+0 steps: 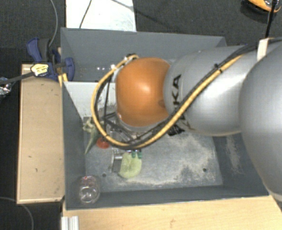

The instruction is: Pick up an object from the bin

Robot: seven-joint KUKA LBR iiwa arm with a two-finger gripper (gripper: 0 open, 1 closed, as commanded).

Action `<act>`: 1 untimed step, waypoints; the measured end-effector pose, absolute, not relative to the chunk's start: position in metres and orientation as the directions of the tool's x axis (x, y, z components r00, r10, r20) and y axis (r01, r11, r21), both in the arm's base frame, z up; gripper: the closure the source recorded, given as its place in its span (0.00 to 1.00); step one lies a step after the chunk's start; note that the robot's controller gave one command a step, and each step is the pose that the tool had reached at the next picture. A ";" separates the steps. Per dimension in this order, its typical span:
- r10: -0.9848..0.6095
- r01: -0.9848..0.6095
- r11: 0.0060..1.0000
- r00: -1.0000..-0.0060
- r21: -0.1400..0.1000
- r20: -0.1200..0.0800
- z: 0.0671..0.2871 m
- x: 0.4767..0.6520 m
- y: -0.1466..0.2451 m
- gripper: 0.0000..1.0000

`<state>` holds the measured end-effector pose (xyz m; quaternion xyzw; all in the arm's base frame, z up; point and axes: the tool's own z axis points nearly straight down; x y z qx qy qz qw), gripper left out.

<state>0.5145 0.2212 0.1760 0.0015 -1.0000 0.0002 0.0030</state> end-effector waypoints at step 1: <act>0.002 0.002 1.000 -1.000 0.001 -0.001 0.180 0.516 0.220 0.00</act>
Offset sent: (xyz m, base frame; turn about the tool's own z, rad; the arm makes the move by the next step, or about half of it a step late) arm 0.0319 -0.0409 -0.0966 0.2190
